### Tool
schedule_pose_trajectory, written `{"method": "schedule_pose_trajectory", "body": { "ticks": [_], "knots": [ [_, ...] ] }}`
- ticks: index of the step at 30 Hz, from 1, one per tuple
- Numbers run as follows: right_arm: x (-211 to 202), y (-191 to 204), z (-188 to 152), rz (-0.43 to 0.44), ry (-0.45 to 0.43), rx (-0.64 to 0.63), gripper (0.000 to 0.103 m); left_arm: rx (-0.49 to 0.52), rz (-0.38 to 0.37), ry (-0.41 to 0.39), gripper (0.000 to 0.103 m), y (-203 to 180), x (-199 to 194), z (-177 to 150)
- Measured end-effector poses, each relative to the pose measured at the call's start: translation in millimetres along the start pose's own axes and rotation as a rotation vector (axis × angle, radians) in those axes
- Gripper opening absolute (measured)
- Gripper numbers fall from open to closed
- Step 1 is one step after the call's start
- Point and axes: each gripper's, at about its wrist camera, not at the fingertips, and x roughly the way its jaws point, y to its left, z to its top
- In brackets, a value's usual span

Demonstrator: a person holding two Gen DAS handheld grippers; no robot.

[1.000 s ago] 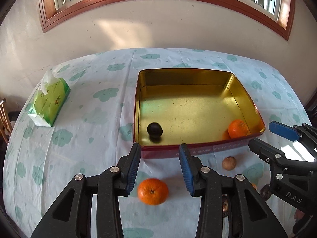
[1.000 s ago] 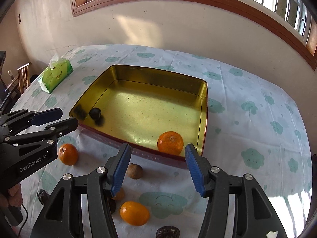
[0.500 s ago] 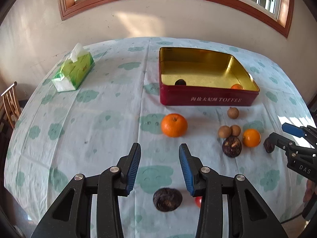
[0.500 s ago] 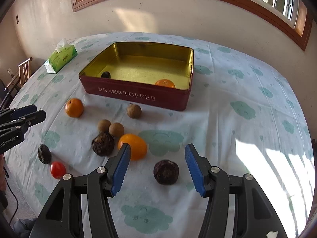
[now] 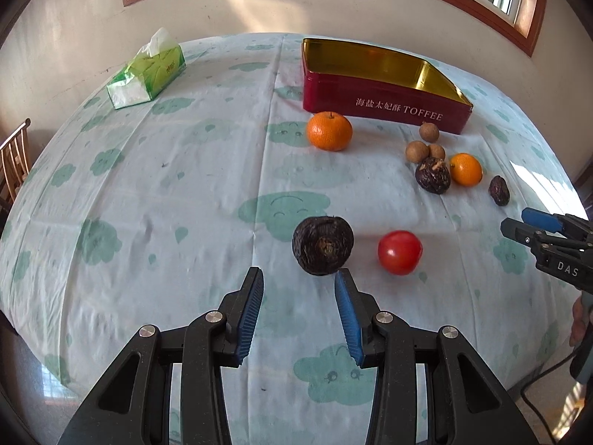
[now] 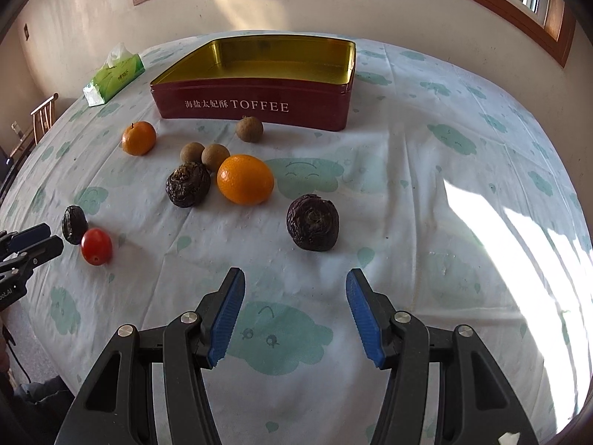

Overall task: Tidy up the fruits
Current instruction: 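Move both grippers back toward the dried dark fruits, then grasp a dried dark fruit with the right gripper while the left grasps another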

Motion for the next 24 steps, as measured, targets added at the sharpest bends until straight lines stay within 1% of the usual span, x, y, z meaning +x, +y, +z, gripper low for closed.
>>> {"method": "schedule_pose_trajectory", "body": {
  "ticks": [6,8,10,13,24],
  "knots": [
    [4.1,0.5,-3.1,0.007,0.004,0.013,0.054,0.006,-0.008,0.005,0.042,-6.3,9.3,0.8],
    [7.4,-0.6,-3.8,0.007,0.012,0.016,0.054,0.002,-0.021,0.001,0.042,-7.6,11.9,3.3],
    [9.6,-1.4,-3.4,0.004,0.01,0.018,0.054,0.006,-0.015,0.001,0.042,-9.3,16.1,5.9],
    [12.1,-3.6,0.6,0.001,0.007,0.02,0.054,0.006,-0.021,0.008,0.042,-9.3,23.1,9.4],
    [26.4,-9.7,22.4,-0.03,0.001,0.024,0.053,0.029,-0.014,-0.03,0.043,-13.3,31.1,17.7]
  ]
}}
